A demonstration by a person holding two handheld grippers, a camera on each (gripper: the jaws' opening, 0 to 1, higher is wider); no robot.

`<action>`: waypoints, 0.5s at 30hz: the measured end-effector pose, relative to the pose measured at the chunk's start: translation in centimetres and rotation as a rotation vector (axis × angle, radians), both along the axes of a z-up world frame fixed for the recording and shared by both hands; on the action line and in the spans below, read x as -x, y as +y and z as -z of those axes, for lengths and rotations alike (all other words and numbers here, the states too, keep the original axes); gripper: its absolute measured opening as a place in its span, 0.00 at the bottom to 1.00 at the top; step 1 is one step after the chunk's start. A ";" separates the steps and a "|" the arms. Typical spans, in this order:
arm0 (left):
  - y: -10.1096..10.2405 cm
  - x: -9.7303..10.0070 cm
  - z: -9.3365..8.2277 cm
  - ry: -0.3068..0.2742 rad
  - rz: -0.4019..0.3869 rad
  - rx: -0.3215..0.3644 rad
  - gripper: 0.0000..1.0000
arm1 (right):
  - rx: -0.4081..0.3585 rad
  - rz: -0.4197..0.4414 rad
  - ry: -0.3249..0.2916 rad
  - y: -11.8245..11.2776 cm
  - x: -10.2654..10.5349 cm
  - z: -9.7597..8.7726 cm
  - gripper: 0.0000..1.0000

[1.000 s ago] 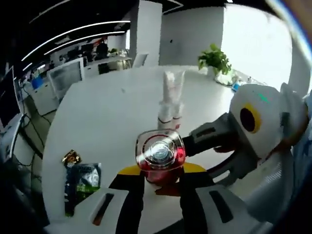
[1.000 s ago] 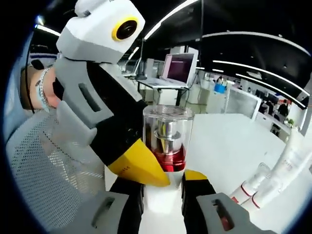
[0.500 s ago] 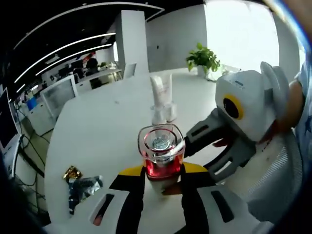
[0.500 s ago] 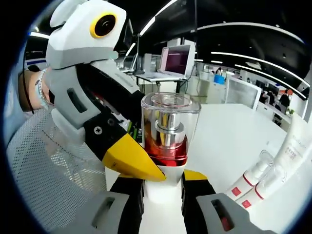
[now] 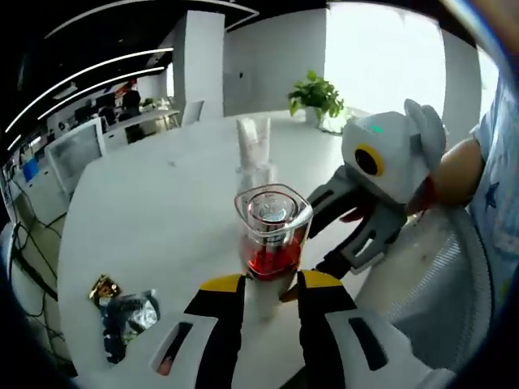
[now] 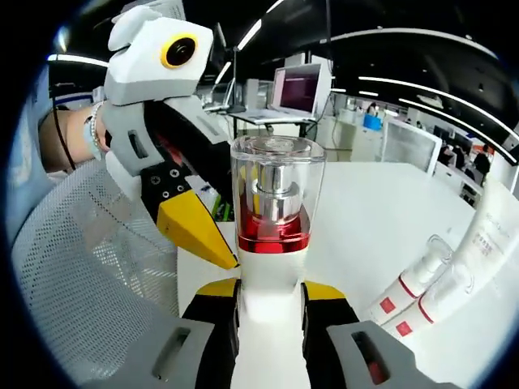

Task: Arrange the skincare products in the storage area until every visible bottle or jar stands upright without overlapping.

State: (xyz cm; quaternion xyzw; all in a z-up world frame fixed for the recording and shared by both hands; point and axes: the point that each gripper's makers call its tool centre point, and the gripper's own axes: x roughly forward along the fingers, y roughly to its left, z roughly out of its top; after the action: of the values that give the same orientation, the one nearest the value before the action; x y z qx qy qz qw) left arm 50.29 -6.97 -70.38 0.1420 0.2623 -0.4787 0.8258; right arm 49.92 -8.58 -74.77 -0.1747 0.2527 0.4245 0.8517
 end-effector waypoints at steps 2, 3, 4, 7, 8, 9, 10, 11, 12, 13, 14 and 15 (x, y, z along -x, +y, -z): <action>0.0 0.0 0.1 -0.009 0.005 -0.005 0.26 | 0.015 -0.001 0.002 -0.3 0.0 0.2 0.22; 0.0 -0.1 0.2 -0.010 0.008 -0.010 0.25 | 0.020 0.005 0.003 -0.6 -0.1 0.2 0.22; 0.0 -0.1 0.4 -0.005 0.009 -0.015 0.25 | 0.019 0.013 0.004 -0.9 -0.2 0.1 0.22; 0.1 -0.3 0.8 0.004 0.008 -0.027 0.31 | 0.017 0.026 0.008 -1.2 -0.4 0.1 0.20; 0.1 -0.4 0.9 0.005 0.009 -0.034 0.32 | 0.016 0.027 0.009 -1.2 -0.4 0.2 0.17; 0.2 -0.6 1.1 0.005 0.008 -0.043 0.33 | 0.017 0.027 0.009 -1.2 -0.4 0.2 0.15; 0.2 -0.8 1.2 0.003 0.009 -0.052 0.33 | 0.022 0.026 0.008 -1.2 -0.3 0.2 0.13; 0.1 -1.0 1.3 -0.002 0.015 -0.060 0.33 | 0.028 0.025 0.003 -1.2 -0.3 0.3 0.12; -0.1 -1.1 1.4 -0.002 0.018 -0.064 0.33 | 0.034 0.023 -0.002 -1.2 -0.4 0.4 0.11; -0.3 -1.2 1.5 0.002 0.021 -0.071 0.32 | 0.038 0.019 -0.004 -1.1 -0.3 0.4 0.10; -0.5 -1.3 1.6 0.004 0.022 -0.074 0.31 | 0.040 0.018 -0.005 -1.1 -0.3 0.4 0.10; -0.7 -1.6 1.8 0.002 0.013 -0.085 0.30 | 0.041 0.020 -0.005 -1.1 -0.3 0.4 0.10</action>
State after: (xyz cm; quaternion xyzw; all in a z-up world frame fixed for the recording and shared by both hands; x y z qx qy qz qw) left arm 51.93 -7.67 -72.14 0.1779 0.2824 -0.4725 0.8157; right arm 50.25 -9.64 -75.22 -0.1906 0.2610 0.4103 0.8528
